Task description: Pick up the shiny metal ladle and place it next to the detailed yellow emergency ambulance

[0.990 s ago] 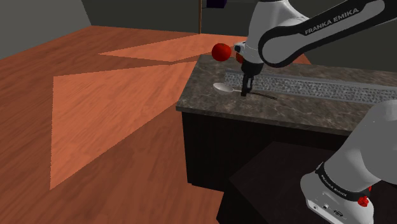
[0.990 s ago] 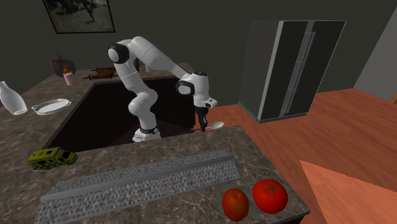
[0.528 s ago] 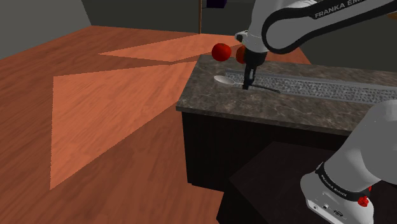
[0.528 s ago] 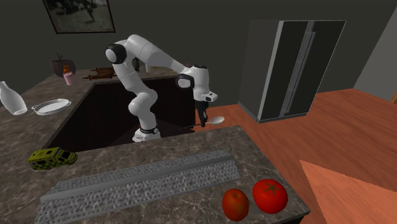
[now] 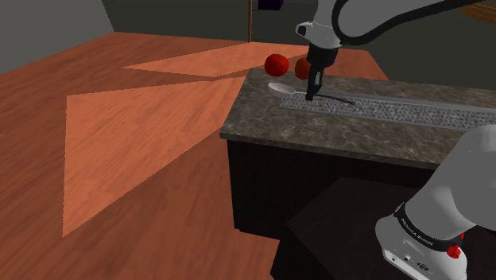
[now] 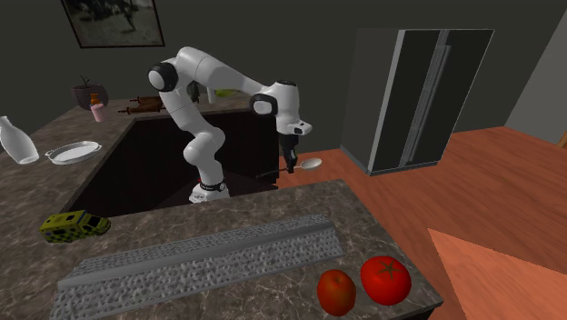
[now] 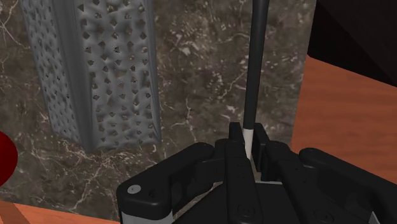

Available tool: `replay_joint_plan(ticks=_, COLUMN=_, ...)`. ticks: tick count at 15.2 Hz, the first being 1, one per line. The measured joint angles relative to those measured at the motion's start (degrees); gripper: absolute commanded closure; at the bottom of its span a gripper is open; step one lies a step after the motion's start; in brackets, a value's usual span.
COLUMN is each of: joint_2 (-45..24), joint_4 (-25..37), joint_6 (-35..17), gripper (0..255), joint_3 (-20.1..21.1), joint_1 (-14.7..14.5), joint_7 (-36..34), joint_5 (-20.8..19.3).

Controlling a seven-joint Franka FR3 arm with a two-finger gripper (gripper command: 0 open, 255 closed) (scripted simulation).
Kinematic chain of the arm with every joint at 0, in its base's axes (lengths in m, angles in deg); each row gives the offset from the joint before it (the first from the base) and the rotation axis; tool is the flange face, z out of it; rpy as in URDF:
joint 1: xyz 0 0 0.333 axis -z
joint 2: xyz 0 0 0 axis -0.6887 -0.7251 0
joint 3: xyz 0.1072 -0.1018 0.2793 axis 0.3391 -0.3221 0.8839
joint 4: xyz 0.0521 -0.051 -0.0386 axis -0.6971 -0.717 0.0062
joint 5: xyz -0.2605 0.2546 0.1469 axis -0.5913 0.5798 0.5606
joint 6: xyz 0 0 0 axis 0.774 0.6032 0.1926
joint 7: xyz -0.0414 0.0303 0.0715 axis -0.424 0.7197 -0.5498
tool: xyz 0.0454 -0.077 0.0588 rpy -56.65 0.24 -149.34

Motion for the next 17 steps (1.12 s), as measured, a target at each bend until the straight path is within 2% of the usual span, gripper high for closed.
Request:
replay_joint_plan(ticks=7, joint_2=1.1, joint_4=4.3, joint_6=5.4, gripper=255, joint_3=0.4, joint_1=-0.2, joint_7=0.2, joint_5=0.4)
replay_joint_plan(ticks=10, joint_2=5.2, joint_4=1.7, joint_6=6.7, gripper=255, joint_3=-0.7, joint_1=0.7, joint_7=1.7, joint_5=-0.4)
replay_joint_plan(ticks=17, joint_2=19.8, joint_4=-7.3, joint_6=11.8, gripper=255, joint_3=-4.5, joint_1=4.7, joint_7=7.2, joint_5=-4.0)
